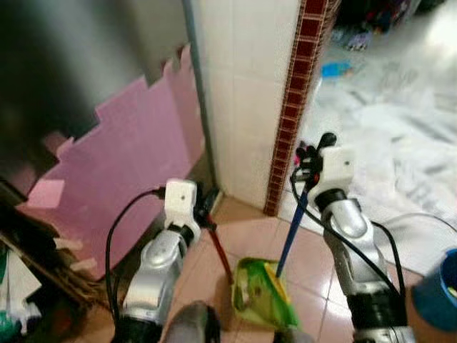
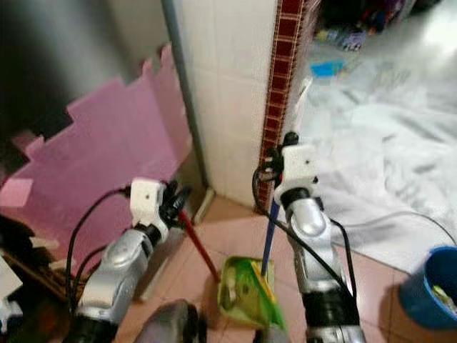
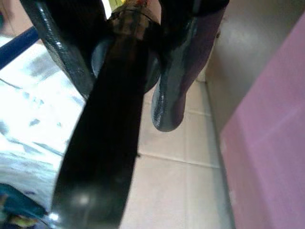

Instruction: Sweep floor

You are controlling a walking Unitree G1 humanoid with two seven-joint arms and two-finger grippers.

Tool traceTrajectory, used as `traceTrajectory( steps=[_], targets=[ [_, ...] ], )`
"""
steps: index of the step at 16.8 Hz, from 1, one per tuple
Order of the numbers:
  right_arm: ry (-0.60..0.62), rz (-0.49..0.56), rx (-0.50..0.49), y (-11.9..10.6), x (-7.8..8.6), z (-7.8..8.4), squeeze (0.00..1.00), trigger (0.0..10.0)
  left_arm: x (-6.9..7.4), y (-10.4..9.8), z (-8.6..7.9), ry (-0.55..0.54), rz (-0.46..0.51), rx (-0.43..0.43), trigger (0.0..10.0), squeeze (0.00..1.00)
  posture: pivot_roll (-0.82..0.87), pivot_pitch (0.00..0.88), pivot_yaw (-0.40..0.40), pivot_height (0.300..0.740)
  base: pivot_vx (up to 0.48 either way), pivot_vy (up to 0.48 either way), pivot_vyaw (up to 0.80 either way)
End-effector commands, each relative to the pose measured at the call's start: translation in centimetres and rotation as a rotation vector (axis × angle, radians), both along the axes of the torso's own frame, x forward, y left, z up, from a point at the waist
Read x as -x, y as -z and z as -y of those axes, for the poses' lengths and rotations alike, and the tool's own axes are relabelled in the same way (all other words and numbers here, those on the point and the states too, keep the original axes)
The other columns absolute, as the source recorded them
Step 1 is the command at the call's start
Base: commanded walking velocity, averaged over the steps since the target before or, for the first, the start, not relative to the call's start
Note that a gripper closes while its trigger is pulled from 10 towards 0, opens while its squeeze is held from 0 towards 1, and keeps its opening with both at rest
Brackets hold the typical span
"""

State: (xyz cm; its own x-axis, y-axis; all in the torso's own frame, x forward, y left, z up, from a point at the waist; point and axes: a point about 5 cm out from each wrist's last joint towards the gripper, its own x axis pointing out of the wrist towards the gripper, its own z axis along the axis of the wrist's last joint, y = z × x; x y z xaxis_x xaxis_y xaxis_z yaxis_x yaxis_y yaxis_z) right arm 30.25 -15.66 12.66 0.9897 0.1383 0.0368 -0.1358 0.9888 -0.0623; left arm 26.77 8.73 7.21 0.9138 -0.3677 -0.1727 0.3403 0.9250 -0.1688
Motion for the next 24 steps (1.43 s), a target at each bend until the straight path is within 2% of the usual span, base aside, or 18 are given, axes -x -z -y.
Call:
traceTrajectory(
  steps=[1, 6, 11, 24],
  targets=[
    [0.008, -0.017, 0.013, 0.27, -0.11, 0.13, 0.00, 10.0, -0.23, -0.71, 0.54, 0.019, 0.019, 0.028, 10.0, 0.00, -0.04, 0.000, 0.059, 0.740, -0.345, 0.000, 0.00],
    [0.012, -0.020, 0.017, 0.32, -0.30, 0.16, 0.00, 10.0, -0.21, -0.69, 0.47, 0.018, 0.018, 0.025, 10.0, 0.00, -0.04, 0.000, 0.060, 0.740, -0.346, 0.000, 0.00],
    [0.013, -0.017, 0.006, 0.34, -0.34, 0.13, 0.00, 10.0, -0.26, -0.81, 0.45, 0.018, 0.021, 0.028, 10.0, 0.00, -0.04, 0.000, 0.061, 0.740, -0.337, 0.000, -0.54],
    [0.027, -0.018, 0.015, 0.50, -0.31, 0.42, 0.00, 10.0, -0.80, -1.49, 0.26, -0.006, 0.037, 0.044, 10.0, 0.00, -0.04, 0.000, 0.067, 0.740, 0.000, 0.000, 0.00]
  ],
)
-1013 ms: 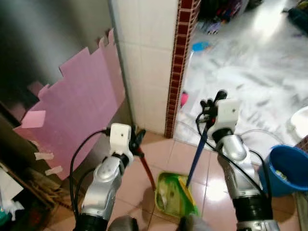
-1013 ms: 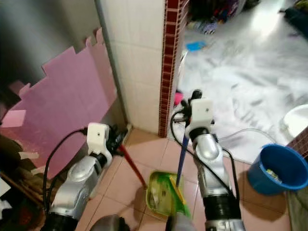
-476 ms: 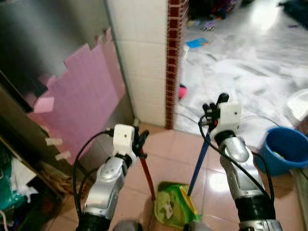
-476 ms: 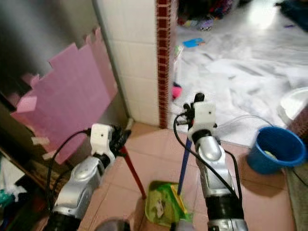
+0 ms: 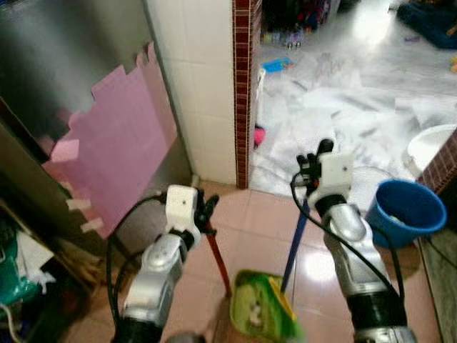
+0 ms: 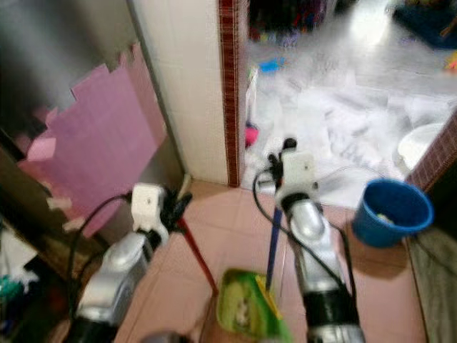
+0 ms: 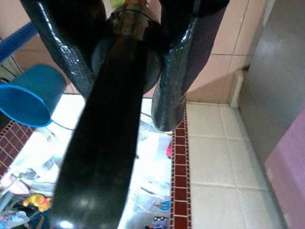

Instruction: Sweep floor

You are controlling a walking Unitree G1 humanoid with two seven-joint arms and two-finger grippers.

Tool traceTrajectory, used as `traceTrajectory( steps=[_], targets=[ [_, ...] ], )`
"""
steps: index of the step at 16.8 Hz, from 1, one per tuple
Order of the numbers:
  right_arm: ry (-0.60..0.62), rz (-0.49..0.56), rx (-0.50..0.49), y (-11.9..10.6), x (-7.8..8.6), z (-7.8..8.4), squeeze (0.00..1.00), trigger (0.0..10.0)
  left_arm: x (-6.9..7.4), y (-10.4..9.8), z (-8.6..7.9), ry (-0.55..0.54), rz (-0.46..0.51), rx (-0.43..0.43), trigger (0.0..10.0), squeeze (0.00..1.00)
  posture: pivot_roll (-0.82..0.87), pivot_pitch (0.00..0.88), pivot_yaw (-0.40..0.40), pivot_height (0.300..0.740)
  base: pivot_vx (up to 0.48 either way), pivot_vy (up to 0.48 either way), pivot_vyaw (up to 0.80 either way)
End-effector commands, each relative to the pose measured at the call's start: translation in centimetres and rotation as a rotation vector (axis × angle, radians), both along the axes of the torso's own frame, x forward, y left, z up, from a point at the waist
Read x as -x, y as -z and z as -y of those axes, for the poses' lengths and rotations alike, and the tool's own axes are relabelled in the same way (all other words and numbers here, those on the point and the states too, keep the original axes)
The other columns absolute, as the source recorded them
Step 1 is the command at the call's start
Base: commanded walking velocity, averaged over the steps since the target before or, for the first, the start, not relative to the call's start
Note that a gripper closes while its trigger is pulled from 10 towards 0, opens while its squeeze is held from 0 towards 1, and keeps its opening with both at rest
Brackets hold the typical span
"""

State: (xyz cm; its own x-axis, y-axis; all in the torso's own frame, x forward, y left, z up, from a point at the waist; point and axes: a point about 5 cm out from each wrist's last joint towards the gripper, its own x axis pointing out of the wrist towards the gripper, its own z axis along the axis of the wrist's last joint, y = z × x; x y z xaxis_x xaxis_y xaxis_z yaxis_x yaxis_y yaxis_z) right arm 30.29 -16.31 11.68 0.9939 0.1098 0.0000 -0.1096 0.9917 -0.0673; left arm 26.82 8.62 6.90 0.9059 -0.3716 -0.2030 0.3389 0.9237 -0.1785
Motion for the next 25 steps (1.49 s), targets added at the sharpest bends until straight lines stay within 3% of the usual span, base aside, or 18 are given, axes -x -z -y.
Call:
traceTrajectory(
  steps=[1, 11, 16, 25],
  targets=[
    [0.000, 0.014, 0.007, -0.5, -0.3, -0.2, 0.00, 10.0, -0.8, -1.8, 0.3, -0.003, 0.071, 0.048, 10.0, 0.00, -0.04, 0.000, 0.063, 0.740, 0.000, 0.281, 0.00],
    [0.020, 0.011, 0.035, -0.4, -0.5, -0.1, 0.00, 10.0, -1.2, -2.0, 0.7, 0.010, 0.083, 0.040, 10.0, 0.00, -0.05, 0.000, 0.063, 0.740, 0.000, 0.460, -0.72],
    [0.061, -0.002, 0.065, -0.1, -0.6, 0.4, 0.00, 10.0, -1.1, -2.4, 0.6, 0.018, 0.120, 0.038, 10.0, 0.00, -0.04, 0.000, 0.060, 0.740, 0.000, 0.000, -0.48],
    [0.159, 0.009, 0.200, 0.3, -0.5, 2.0, 0.00, 10.0, -1.5, -2.6, -0.5, -0.020, 0.126, 0.106, 10.0, 0.00, -0.04, 0.000, 0.063, 0.740, 0.074, 0.000, -0.09]
  ],
)
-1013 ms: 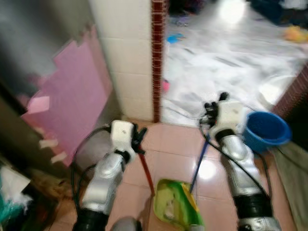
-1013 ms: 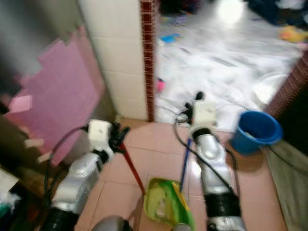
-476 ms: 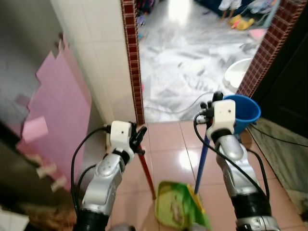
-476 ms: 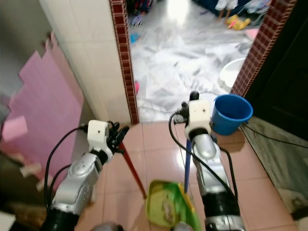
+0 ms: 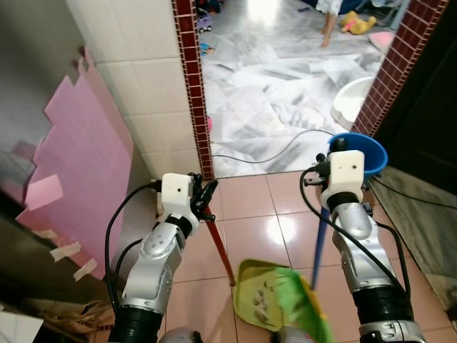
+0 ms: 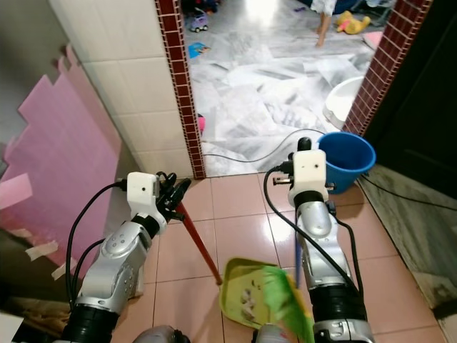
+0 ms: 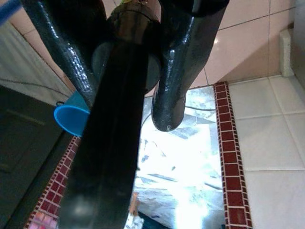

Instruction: Sweep floor

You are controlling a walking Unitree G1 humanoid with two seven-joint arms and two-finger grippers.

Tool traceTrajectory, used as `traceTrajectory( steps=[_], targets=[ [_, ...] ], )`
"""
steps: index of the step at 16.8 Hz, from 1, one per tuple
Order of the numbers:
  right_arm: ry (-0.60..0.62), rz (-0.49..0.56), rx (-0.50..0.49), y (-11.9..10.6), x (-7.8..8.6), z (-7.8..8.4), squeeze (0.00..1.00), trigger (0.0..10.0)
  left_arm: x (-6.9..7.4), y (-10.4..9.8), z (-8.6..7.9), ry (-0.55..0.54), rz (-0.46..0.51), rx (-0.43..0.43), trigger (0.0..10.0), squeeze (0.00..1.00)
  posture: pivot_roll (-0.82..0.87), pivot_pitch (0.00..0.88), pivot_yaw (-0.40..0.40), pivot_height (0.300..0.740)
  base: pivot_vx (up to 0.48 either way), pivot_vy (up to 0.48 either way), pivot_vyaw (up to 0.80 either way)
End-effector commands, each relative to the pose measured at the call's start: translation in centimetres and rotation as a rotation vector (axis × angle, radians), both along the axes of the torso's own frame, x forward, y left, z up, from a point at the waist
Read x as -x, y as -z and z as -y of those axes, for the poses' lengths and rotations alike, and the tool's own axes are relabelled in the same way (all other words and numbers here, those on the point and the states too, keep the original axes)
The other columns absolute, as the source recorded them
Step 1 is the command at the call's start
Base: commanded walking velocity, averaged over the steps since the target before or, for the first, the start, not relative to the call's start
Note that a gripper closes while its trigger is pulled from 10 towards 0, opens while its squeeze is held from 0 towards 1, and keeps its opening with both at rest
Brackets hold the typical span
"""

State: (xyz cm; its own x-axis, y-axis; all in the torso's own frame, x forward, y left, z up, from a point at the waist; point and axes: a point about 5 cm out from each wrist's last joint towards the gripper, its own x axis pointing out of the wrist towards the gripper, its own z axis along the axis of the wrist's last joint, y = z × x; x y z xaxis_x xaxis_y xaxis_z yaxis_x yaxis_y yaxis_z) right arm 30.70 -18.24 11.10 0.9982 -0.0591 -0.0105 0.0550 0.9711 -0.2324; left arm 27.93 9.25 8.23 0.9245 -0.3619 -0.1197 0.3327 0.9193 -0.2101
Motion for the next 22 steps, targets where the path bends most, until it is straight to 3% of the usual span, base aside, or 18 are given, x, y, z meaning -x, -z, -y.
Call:
traceTrajectory(
  steps=[1, 3, 7, 10, 13, 16, 22],
  targets=[
    [0.054, 0.014, 0.094, -0.3, -0.1, 1.1, 0.00, 10.0, -0.5, -1.4, 0.1, -0.008, 0.064, 0.051, 10.0, 0.00, -0.04, 0.000, 0.064, 0.740, 0.375, 0.000, 0.00],
    [0.108, -0.011, 0.118, 0.1, -0.1, 2.1, 0.00, 10.0, -0.7, -1.9, 0.1, -0.015, 0.073, 0.062, 10.0, 0.00, -0.05, 0.000, 0.065, 0.740, 0.392, 0.000, 0.00],
    [0.093, -0.024, 0.129, 0.7, 0.3, 2.3, 0.00, 10.0, -1.5, -4.5, 0.3, -0.033, 0.143, 0.110, 10.0, 0.00, -0.05, 0.000, 0.069, 0.740, 0.434, 0.000, 0.00],
    [0.123, -0.104, 0.170, 2.7, 1.1, 3.1, 0.00, 10.0, -2.0, -6.3, 0.3, -0.057, 0.181, 0.159, 10.0, 0.00, -0.05, 0.000, 0.067, 0.740, 0.467, 0.000, 0.00],
    [0.147, -0.157, 0.192, 3.7, 1.4, 3.7, 0.00, 10.0, -2.1, -6.8, 0.2, -0.059, 0.188, 0.178, 10.0, 0.00, -0.04, 0.000, 0.067, 0.740, 0.469, 0.000, -0.53],
    [0.149, -0.169, 0.204, 4.0, 1.4, 3.8, 0.00, 10.0, -2.2, -7.6, 0.5, -0.055, 0.195, 0.212, 10.0, 0.00, -0.05, 0.000, 0.064, 0.740, 0.469, 0.000, -0.71],
    [0.122, -0.187, 0.199, 4.7, 1.3, 3.1, 0.00, 10.0, -2.6, -10.5, 0.6, -0.083, 0.261, 0.315, 10.0, 0.00, -0.05, 0.000, 0.068, 0.740, 0.471, 0.000, 0.00]
  ],
)
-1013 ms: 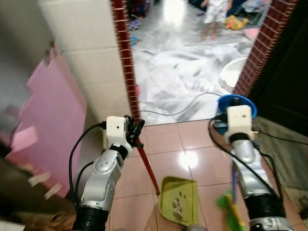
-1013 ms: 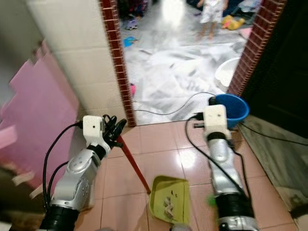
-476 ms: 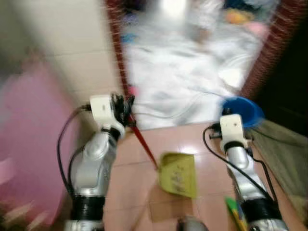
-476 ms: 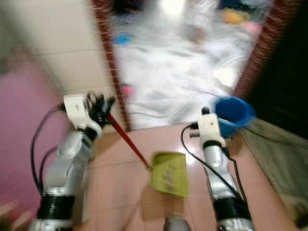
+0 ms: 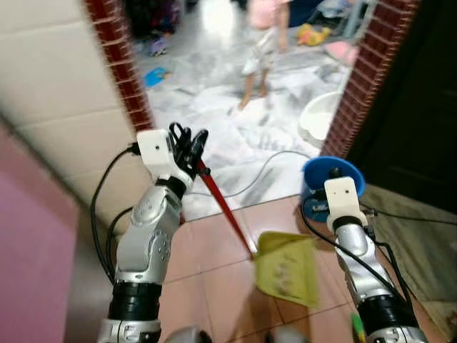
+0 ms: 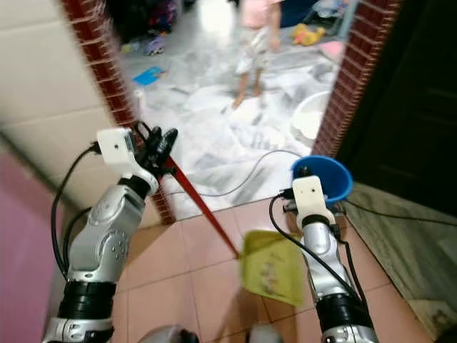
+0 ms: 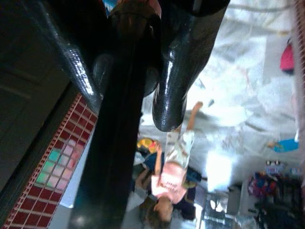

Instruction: Sweep floor

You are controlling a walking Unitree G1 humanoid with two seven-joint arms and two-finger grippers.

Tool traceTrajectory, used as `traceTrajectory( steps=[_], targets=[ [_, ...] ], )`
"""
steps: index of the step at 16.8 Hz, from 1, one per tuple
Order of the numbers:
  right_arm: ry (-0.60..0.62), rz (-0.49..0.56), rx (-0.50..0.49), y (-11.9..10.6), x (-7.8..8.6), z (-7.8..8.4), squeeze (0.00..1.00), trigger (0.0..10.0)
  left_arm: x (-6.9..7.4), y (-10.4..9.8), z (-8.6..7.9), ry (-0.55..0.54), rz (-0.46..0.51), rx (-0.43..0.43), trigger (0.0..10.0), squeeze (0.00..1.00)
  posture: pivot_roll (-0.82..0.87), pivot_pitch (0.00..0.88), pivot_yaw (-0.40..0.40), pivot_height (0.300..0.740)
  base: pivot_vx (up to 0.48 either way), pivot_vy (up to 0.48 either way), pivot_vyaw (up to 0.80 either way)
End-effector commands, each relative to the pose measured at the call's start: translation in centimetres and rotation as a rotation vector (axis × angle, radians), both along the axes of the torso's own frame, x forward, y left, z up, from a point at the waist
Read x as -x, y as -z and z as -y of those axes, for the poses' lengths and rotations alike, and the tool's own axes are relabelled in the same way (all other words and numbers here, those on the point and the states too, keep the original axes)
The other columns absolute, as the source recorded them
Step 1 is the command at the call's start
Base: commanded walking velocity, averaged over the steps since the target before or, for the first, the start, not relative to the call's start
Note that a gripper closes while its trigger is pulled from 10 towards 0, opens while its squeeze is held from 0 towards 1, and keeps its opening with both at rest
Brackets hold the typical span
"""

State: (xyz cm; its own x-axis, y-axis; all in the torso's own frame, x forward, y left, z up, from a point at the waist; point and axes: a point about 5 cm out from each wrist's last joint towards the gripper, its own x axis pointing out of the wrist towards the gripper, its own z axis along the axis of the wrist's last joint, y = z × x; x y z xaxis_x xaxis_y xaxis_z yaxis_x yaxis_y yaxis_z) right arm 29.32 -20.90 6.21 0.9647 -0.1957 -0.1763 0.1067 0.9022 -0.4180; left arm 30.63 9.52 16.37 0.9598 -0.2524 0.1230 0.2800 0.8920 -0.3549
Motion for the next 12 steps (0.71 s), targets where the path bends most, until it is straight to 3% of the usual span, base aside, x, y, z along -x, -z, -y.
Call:
traceTrajectory(
  steps=[1, 3, 7, 12],
  targets=[
    [-0.006, 0.001, 0.019, -0.1, -0.1, 0.3, 0.00, 10.0, 0.0, -3.1, 0.8, 0.027, 0.106, 0.116, 10.0, 0.00, -0.05, 0.000, 0.068, 0.740, 0.472, 0.000, 0.00],
    [-0.013, -0.002, 0.018, 0.0, -0.2, 0.1, 0.00, 10.0, -0.2, -4.7, 0.5, 0.019, 0.139, 0.181, 10.0, 0.00, -0.05, 0.000, 0.069, 0.740, 0.472, 0.000, 0.00],
    [-0.026, -0.006, 0.015, 0.2, -0.3, 0.0, 0.00, 10.0, -0.6, -7.2, 0.0, -0.001, 0.197, 0.226, 10.0, 0.00, -0.04, 0.000, 0.069, 0.740, 0.472, 0.000, 0.00],
    [-0.047, 0.001, 0.006, 0.2, -0.4, -0.5, 0.00, 10.0, -1.8, -7.6, -2.4, -0.211, 0.248, 0.089, 10.0, 0.00, -0.04, 0.000, 0.070, 0.740, 0.475, 0.000, 0.00]
  ],
)
